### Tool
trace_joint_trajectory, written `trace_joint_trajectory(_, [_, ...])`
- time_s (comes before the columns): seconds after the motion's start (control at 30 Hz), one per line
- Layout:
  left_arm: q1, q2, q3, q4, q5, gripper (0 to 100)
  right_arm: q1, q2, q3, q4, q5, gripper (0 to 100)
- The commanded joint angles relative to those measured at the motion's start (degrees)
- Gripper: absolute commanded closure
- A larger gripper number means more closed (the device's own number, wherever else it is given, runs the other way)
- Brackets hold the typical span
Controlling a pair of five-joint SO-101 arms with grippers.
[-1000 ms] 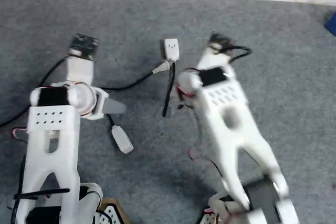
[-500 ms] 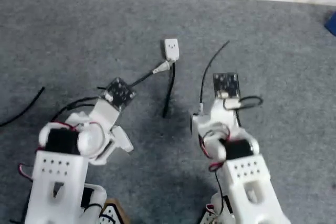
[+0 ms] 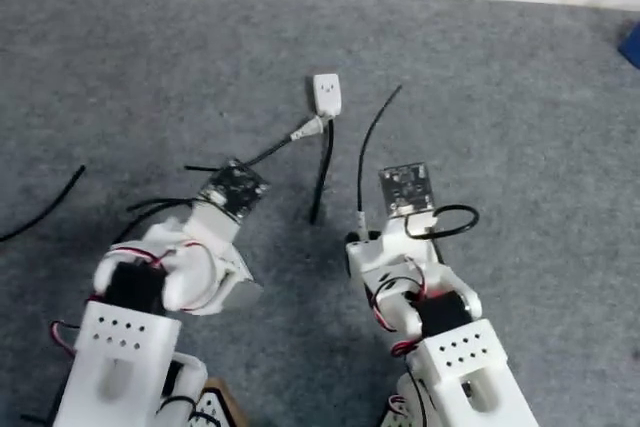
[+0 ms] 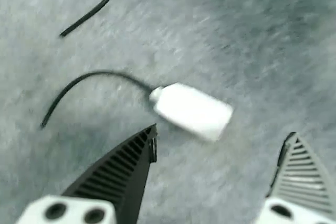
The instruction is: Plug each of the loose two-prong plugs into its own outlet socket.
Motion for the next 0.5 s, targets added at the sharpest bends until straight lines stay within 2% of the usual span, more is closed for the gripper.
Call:
trace_joint_trajectory(0.0, [7.9, -0.6, -0.5, -4.0, 3.9, 63, -1.5, 1.9, -0.9, -1.4, 1.6, 99.3])
trace_joint_trajectory(0.1, [11.9, -0.6, 1.2, -4.8, 4.1, 63, -1.5, 2.8, -1.0, -1.4, 1.6, 99.3])
trace_joint_trajectory(0.47, [11.9, -1.0, 9.4, -5.2, 4.4, 63, -1.4, 2.9, -1.0, -1.4, 1.6, 99.3])
